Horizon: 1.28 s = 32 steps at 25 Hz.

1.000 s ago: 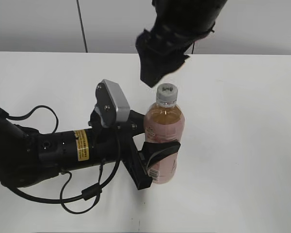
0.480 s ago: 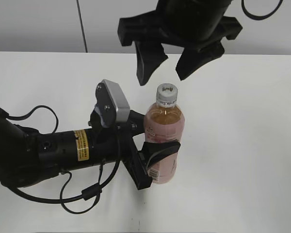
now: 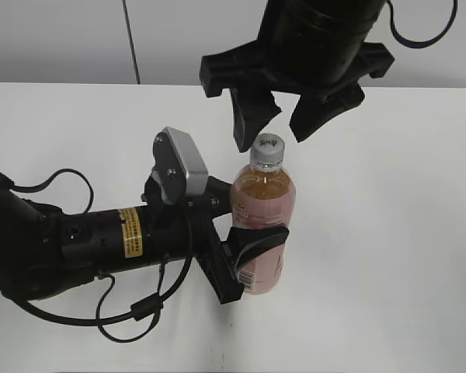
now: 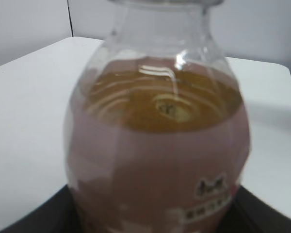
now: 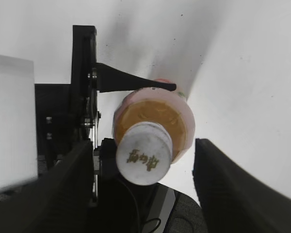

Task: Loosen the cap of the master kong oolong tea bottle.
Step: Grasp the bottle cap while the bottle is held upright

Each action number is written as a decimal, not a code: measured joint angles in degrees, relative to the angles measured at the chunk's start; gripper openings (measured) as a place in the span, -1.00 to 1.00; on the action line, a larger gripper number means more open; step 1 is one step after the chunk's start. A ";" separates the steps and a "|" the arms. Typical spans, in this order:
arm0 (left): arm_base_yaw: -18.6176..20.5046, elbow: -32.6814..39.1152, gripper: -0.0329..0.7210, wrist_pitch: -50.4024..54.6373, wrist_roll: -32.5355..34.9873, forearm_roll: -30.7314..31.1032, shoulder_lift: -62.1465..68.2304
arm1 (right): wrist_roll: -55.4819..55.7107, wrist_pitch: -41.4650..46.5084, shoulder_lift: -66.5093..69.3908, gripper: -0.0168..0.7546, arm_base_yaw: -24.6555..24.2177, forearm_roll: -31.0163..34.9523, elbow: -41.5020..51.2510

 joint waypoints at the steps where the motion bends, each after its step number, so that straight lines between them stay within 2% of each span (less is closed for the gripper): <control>1: 0.00 0.00 0.12 0.00 0.00 0.00 0.00 | 0.22 0.00 0.00 0.28 0.00 -0.51 0.00; 13: 0.00 0.00 0.12 0.00 0.00 0.00 0.00 | 0.56 0.00 1.92 0.20 0.00 -0.80 0.04; 15: 0.00 0.00 0.12 0.00 0.00 0.00 0.00 | 0.56 0.00 1.92 0.07 0.00 -0.80 0.04; 18: 0.00 0.00 0.12 0.00 0.00 0.00 0.00 | 0.56 -0.17 1.92 -0.25 0.00 -0.52 0.04; 21: 0.00 0.00 0.12 0.00 -0.06 0.00 0.00 | -1.32 -0.17 1.92 -0.25 0.00 -0.47 0.04; 25: 0.00 0.00 0.12 0.00 -0.06 -0.04 0.00 | -15.58 -0.21 1.92 -0.25 0.00 -0.30 0.04; 32: 0.00 0.00 0.12 0.00 -0.17 -0.18 0.00 | -59.68 -0.42 1.92 -0.25 0.00 0.01 -0.02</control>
